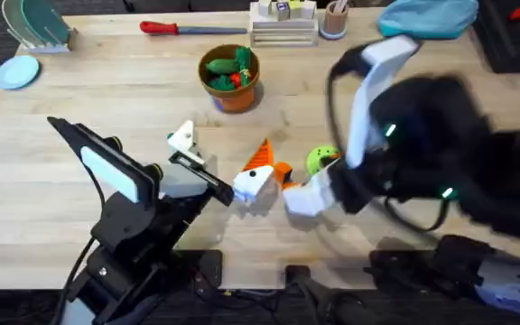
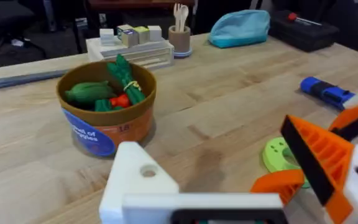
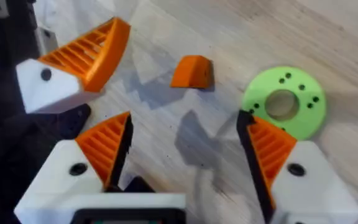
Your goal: Pick up the gripper from the table and insert it into the empty holder that is missing its gripper. Then pick up a screw, insert it into the mounting hole, and use the screwdriver to tighten it. Finally, clean up the table by picking up the vegetable and placing it into the bucket.
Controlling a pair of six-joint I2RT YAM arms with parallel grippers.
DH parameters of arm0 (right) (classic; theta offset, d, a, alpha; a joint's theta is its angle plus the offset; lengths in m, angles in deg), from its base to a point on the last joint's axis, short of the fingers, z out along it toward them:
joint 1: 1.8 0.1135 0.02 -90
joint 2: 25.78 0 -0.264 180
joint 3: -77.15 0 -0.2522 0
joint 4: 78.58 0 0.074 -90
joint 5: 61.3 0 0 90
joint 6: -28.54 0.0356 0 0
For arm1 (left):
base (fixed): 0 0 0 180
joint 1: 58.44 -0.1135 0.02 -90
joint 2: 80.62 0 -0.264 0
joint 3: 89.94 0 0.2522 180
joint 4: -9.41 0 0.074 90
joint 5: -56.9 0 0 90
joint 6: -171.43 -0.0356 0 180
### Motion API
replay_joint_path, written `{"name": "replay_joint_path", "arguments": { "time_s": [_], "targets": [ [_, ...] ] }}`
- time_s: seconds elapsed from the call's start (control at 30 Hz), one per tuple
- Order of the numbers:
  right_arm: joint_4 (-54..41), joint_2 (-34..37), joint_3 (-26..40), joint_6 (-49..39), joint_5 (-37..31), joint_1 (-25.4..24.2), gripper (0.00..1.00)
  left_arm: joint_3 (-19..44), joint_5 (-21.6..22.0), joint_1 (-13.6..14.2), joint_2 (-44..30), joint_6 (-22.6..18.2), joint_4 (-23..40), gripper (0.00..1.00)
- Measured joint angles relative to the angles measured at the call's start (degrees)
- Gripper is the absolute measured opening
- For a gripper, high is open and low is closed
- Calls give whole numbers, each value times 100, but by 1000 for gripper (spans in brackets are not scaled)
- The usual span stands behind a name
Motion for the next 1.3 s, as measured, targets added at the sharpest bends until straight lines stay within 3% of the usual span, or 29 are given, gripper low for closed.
{"name": "replay_joint_path", "arguments": {
  "time_s": [0.2,0.5,0.7,0.83,0.87,1.0,1.3],
  "targets": [
    [305,376,-292,362,-1045,868,994,0,219,0,0,-1,1,993],
    [1484,1286,-303,417,-1509,950,971,2,707,0,0,-1,-37,993],
    [1678,1452,-305,417,-1619,950,820,1,767,0,0,-1,-42,993],
    [1688,1451,-305,402,-1677,950,535,1,769,0,0,-1,-42,993],
    [1691,1452,-306,399,-1677,950,516,2,771,0,0,-1,-42,993],
    [1689,1452,-305,399,-1661,950,630,1,784,0,0,-1,-44,993],
    [1724,1511,-307,397,-1606,950,548,1,786,0,0,-1,-44,993]
  ]
}}
